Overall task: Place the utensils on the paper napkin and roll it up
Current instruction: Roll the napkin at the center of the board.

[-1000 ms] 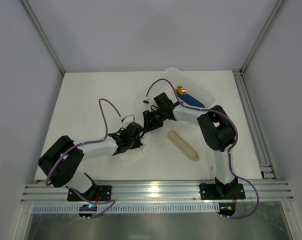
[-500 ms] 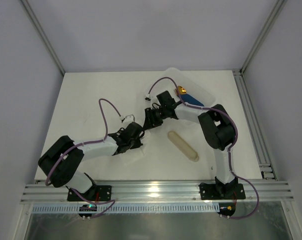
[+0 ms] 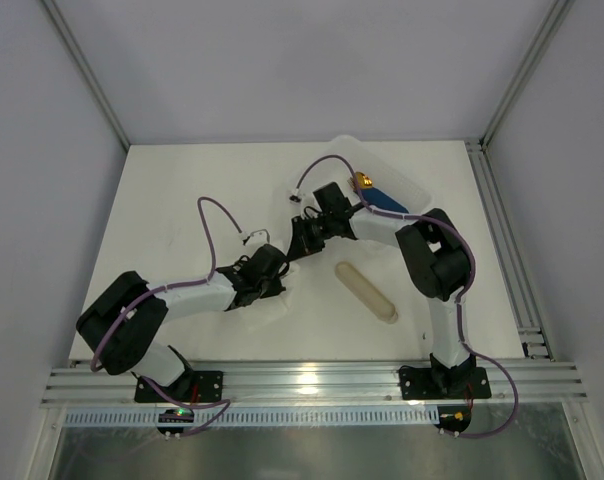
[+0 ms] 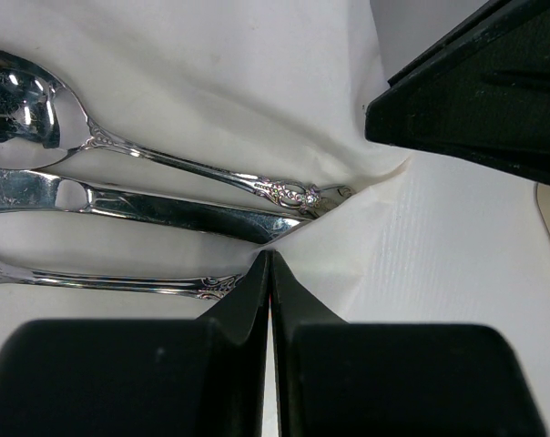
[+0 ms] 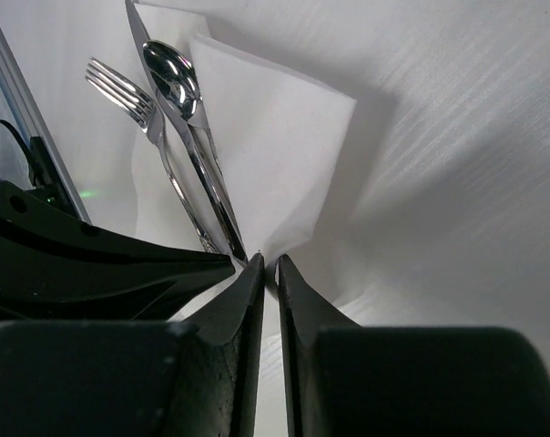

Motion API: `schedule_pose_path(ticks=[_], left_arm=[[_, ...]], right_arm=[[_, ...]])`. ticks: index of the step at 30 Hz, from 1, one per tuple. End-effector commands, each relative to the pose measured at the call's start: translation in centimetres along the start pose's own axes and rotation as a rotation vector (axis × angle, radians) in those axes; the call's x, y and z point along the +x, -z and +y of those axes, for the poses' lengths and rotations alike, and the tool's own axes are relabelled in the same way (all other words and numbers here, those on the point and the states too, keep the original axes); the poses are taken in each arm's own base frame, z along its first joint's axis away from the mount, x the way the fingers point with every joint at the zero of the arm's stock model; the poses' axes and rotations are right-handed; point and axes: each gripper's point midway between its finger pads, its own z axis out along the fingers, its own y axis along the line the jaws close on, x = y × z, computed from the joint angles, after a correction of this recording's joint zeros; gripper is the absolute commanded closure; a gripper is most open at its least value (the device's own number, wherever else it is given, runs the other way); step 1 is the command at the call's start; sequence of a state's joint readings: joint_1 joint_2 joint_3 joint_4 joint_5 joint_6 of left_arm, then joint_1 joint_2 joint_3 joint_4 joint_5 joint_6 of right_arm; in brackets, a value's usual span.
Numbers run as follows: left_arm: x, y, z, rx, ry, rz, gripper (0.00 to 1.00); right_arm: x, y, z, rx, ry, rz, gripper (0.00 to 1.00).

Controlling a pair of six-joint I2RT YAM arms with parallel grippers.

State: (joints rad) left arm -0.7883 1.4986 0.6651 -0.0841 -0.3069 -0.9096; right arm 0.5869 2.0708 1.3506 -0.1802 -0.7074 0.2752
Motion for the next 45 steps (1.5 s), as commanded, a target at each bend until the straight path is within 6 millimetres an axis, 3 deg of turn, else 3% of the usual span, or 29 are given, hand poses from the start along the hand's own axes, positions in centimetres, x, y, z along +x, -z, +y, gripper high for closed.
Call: schedule_pose_path(ticks=[1,6,9,13,27,32,45], left_arm=[[-0.4,0.0,0.4,-0.035,-0.010,-0.021,1.00],[-0.5,0.1,0.4,-0.033,-0.011,-0.021,1.00],[-0.3,0.0,0.3,-0.031,-0.011,-0.018,1.00],[-0.3,0.0,0.4,-0.034,-0.013,-0.018,1.00],[-0.2,-0.2,0.4,-0.040,-0.016,-0.017,1.00],[-0.1,-0.2,0.6,-0.045,-0.017,-0.017,1.00],[-0.1,-0.2,0.6,-0.046,-0.017,-0.014,1.00]], right_arm=[[-1.0,0.8,1.1,-0.022,0.055,-0.040,0.86],[-1.1,1.0,1.0,-0.006,0.076,-0.049,0.86],[-1.6,0.9,1.1,-0.016,0.086,-0.065,0.67],[-2.1,0.3,1.1,-0.038,0.081,-0.062,0.61],[-5.1,0.1,2.0,-0.154,0.074,-0.097,0.61],[-5.6,-0.2,1.2,-0.157,0.058,-0.098,0.61],[-7.2,-0.6,1.7,-0.209,0.104,-0.090,0.65]])
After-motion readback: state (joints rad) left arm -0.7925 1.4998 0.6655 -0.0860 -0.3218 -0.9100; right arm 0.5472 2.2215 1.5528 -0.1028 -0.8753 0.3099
